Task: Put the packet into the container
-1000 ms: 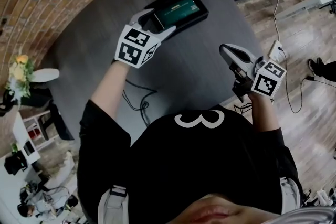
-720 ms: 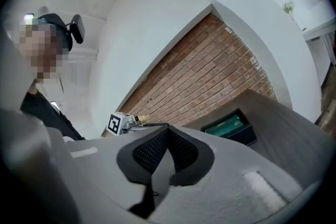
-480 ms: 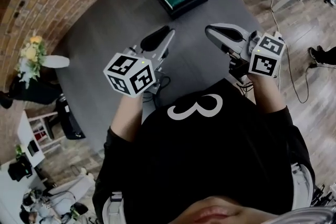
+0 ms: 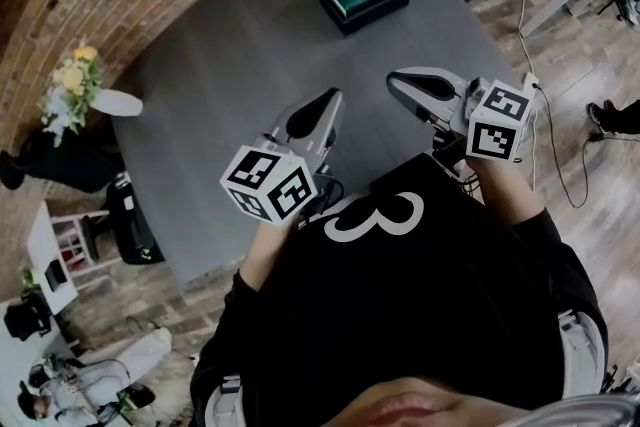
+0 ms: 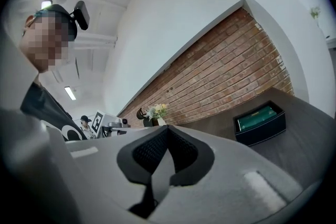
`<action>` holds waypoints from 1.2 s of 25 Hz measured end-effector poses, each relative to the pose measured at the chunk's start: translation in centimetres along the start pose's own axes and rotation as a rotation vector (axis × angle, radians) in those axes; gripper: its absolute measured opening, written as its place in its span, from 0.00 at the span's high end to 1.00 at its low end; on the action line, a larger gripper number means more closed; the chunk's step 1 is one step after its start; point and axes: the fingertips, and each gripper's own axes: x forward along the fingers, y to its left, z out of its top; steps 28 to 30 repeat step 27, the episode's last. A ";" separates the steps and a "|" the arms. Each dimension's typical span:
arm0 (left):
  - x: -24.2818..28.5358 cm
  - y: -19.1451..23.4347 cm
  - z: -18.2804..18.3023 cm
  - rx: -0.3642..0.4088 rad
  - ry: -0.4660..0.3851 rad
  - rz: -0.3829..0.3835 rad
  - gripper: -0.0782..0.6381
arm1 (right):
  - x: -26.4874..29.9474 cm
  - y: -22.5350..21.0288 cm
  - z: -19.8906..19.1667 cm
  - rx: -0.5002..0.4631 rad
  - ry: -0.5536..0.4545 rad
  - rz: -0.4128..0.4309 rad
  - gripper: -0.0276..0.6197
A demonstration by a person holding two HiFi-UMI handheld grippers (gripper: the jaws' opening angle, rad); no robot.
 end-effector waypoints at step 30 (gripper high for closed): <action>0.0 -3.4 -1.5 0.074 0.046 -0.008 0.88 | -3.1 2.4 -1.7 -0.013 -0.022 -0.037 0.96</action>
